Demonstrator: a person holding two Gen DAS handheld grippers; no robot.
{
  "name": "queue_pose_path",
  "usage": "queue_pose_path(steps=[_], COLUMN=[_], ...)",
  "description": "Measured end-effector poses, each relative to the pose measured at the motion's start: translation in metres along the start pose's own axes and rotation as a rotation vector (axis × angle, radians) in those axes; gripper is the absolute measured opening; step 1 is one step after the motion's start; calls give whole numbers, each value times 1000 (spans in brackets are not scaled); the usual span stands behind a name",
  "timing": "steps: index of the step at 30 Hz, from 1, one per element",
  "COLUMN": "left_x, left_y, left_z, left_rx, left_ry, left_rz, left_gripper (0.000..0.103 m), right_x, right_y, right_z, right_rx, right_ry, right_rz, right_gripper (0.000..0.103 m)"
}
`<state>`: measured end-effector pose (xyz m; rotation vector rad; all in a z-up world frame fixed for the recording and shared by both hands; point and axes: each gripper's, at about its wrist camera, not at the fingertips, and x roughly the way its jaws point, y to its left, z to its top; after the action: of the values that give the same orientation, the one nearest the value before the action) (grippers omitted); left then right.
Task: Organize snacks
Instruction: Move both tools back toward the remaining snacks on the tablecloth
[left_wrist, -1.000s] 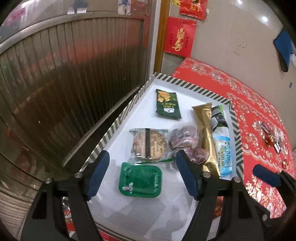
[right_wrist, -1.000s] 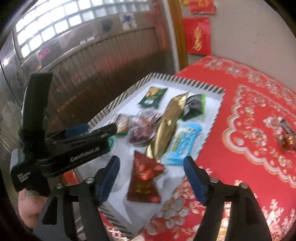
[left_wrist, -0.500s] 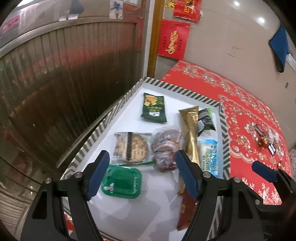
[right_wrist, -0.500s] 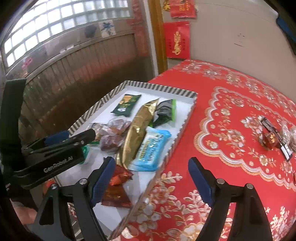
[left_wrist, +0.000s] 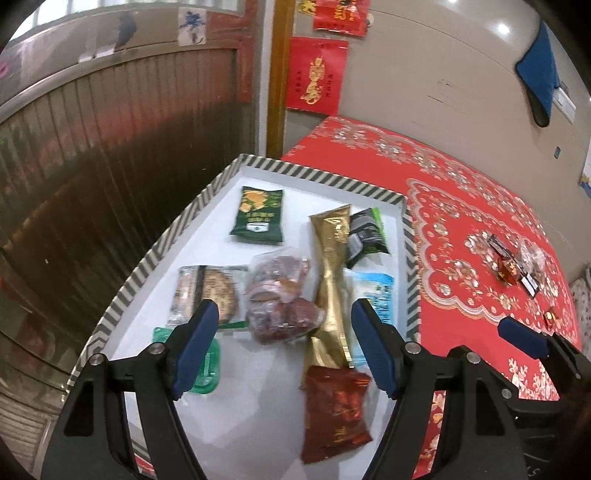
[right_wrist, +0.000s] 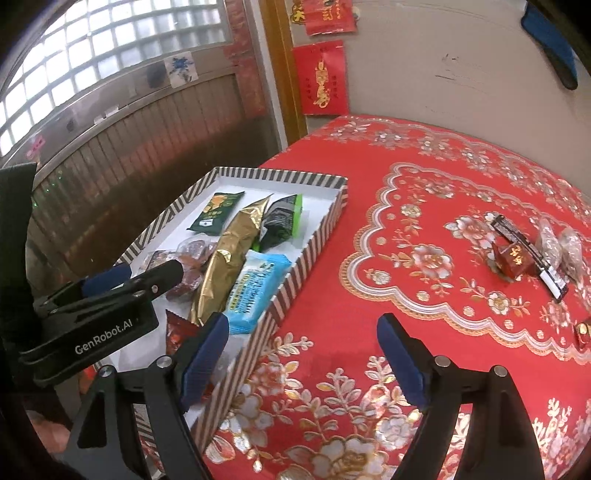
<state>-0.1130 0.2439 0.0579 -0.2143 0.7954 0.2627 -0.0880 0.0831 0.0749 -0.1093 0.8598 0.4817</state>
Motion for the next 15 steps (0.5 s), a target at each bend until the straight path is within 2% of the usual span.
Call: queue_pose_path(steps=[15], left_x=[-4], left_y=[-71], left_z=[8], left_rx=[111], left_ry=[-11], left_rz=[-81], left_gripper=[74], right_x=[-23], right_y=[-64], right_z=[-8], right_rx=[106], right_ry=[-23], right_rz=[-78], right_gripper=[84])
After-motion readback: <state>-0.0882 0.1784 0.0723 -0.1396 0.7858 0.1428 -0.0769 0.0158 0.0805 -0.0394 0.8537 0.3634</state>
